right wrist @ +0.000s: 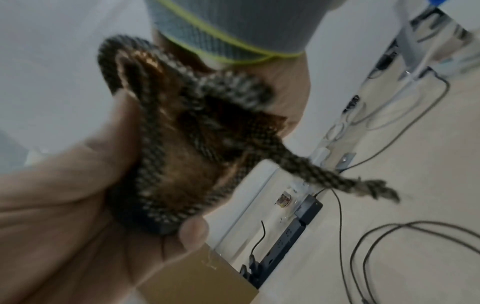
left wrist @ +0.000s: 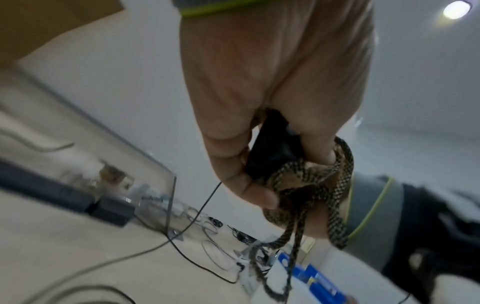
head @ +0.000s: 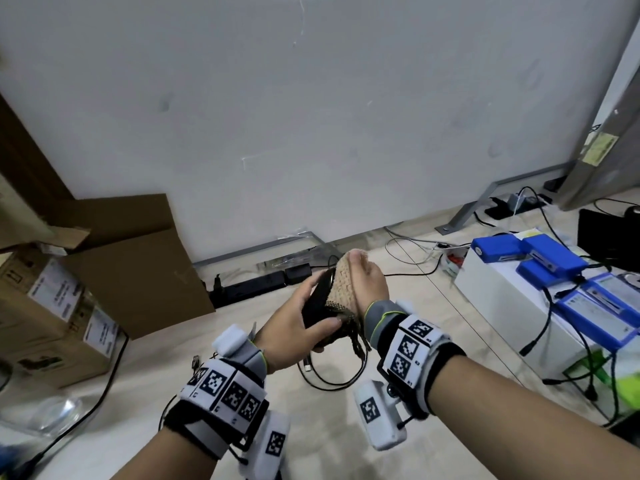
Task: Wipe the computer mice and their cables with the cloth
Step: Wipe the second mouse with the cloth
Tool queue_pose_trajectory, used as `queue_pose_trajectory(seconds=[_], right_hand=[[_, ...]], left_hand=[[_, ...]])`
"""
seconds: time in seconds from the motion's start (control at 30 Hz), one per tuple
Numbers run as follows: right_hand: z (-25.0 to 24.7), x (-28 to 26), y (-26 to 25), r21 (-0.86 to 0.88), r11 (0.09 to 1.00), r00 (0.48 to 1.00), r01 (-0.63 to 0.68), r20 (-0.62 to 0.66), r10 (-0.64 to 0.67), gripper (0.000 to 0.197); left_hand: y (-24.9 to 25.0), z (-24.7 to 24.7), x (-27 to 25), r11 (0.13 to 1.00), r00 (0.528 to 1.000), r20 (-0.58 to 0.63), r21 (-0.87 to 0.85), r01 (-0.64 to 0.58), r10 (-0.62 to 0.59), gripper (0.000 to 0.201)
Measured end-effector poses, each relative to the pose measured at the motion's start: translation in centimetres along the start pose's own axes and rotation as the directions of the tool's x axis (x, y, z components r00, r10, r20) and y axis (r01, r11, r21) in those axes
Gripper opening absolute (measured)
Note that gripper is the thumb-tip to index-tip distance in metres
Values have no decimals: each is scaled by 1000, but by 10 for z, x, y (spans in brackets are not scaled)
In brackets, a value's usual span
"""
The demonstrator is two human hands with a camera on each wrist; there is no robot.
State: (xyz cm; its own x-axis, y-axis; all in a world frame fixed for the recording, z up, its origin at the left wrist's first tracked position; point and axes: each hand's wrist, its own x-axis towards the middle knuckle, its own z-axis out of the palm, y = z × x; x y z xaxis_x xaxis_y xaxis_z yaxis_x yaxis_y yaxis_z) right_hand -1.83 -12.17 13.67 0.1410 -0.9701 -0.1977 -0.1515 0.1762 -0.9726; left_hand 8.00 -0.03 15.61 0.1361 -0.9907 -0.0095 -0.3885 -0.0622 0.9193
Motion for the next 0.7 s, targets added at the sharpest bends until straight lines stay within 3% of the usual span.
queue_pose_trajectory(seconds=[0.1,0.2,0.3,0.37,0.47,0.53,0.57,0.6,0.63,0.7], right_hand=[[6,-23,-3,-200,962,977,189,-59,-204,42],[10,-46,-1,-481,759,887,439,100,-450,41],[4,-37,0,-478,759,876,442,45,-481,41],[0,-21,-1,-418,850,924,319,-62,-377,39],[2,1,9,-194,980,991,34,-119,-58,39],[1,9,12,137,981,988,-135,-49,143,43],[0,9,11,339,915,976,-217,51,212,45],[1,8,9,492,819,955,-296,170,243,50],[2,6,6,572,737,931,-360,270,245,56],[10,-2,1,584,700,904,-411,357,234,71]], left_hand=[[-9,-2,1,955,999,-46,292,42,-30,104],[-14,0,1,924,994,-112,381,30,14,108],[-15,2,1,933,979,-193,361,7,67,109],[-15,3,1,944,975,-210,329,1,72,108],[-12,0,-6,976,971,-226,216,-24,74,99],[-9,-5,-6,1000,961,-275,-10,8,-10,72],[-8,-8,-4,978,957,-277,-205,31,-89,56],[-8,-12,-2,901,956,-241,-431,50,-169,41],[-7,-14,0,769,957,-170,-635,75,-234,32],[-9,-16,1,544,963,-85,-836,70,-255,26]])
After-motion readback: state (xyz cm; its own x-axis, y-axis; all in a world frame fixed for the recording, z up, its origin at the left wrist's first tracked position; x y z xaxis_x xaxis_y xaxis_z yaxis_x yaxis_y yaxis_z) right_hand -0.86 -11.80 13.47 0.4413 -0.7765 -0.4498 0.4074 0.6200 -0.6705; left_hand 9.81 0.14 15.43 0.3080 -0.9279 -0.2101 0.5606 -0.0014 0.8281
